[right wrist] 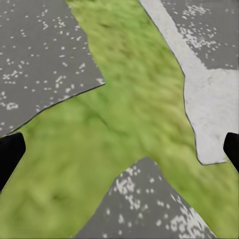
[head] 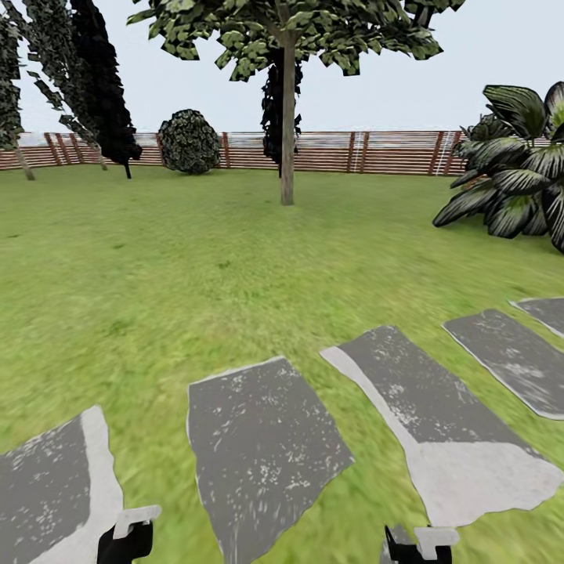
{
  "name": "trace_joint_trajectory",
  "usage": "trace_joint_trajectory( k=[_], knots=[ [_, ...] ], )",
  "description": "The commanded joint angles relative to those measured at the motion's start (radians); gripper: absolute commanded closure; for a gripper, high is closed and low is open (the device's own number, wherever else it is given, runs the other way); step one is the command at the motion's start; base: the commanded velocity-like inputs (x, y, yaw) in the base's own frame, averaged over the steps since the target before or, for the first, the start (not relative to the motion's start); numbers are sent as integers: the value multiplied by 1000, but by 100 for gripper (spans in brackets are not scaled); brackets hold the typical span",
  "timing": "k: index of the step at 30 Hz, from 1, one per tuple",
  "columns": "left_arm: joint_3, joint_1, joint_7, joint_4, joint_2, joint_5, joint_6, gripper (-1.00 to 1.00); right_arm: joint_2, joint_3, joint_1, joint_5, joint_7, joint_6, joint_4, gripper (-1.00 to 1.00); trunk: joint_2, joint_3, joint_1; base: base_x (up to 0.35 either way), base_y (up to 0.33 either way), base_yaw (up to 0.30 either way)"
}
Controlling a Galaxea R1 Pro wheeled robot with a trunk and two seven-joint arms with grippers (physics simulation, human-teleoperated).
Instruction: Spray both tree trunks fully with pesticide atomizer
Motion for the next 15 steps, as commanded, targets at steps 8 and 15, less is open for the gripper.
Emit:
trace_joint_trajectory(
  k=[8, 15],
  knots=[
    [4, -1, -4, 0, 0, 1, -3, 100, 0, 0, -1, 0, 0, -3, 1, -100, 0, -1, 0, 338, 0, 0],
    [4, -1, -5, 0, 0, 1, -3, 100, 0, 0, -1, 0, 0, -3, 0, -100, 0, -1, 0, 338, 0, 0]
  ],
)
